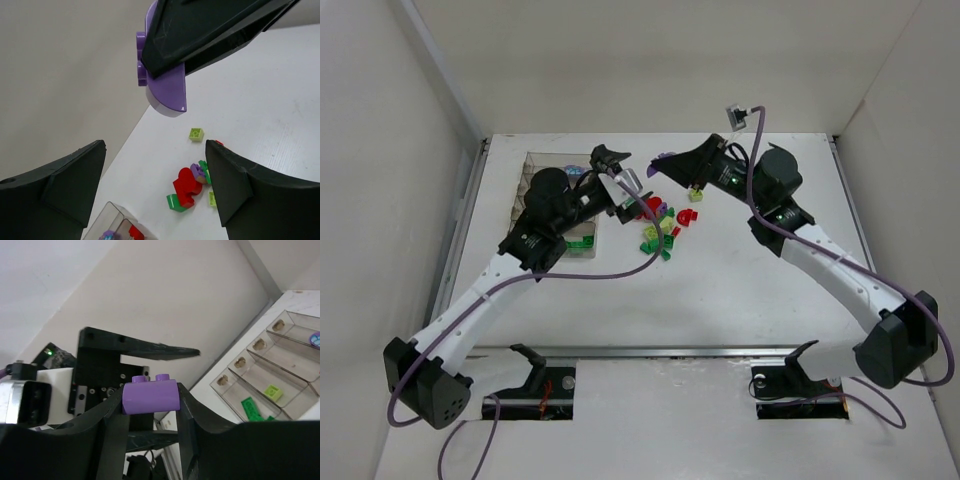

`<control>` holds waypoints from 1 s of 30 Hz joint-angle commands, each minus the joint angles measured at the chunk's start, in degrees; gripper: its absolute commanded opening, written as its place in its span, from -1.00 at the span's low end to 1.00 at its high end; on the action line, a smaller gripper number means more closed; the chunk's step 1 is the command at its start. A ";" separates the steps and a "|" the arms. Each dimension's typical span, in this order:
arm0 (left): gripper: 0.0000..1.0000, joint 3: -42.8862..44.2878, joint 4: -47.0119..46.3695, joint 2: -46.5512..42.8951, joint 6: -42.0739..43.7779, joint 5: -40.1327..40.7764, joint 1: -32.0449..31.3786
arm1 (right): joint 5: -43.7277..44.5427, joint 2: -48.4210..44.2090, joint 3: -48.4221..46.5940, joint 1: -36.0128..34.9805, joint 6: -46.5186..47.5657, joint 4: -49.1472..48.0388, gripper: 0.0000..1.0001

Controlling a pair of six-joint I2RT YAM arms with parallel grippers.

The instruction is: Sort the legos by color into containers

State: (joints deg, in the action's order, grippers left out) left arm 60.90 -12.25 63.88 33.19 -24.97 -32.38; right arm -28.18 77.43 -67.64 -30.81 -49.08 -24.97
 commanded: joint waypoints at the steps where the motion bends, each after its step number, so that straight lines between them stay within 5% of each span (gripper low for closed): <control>1: 0.54 2.55 -5.42 -0.16 -5.76 -0.16 -0.67 | 6.46 -2.11 1.37 -2.14 -2.52 -5.17 -1.00; 7: 0.36 4.66 -7.25 0.37 -12.53 -2.53 -1.37 | 9.64 -4.92 4.44 -3.21 -1.90 -5.17 -1.00; 30: -0.20 4.66 -6.65 -0.16 -12.01 -6.93 -1.37 | 7.53 -3.25 4.00 -4.26 -1.37 -5.17 -1.00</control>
State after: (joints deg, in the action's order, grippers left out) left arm 63.68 -16.03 65.14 21.50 -30.48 -33.41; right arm -19.46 73.91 -62.15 -34.44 -50.57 -26.65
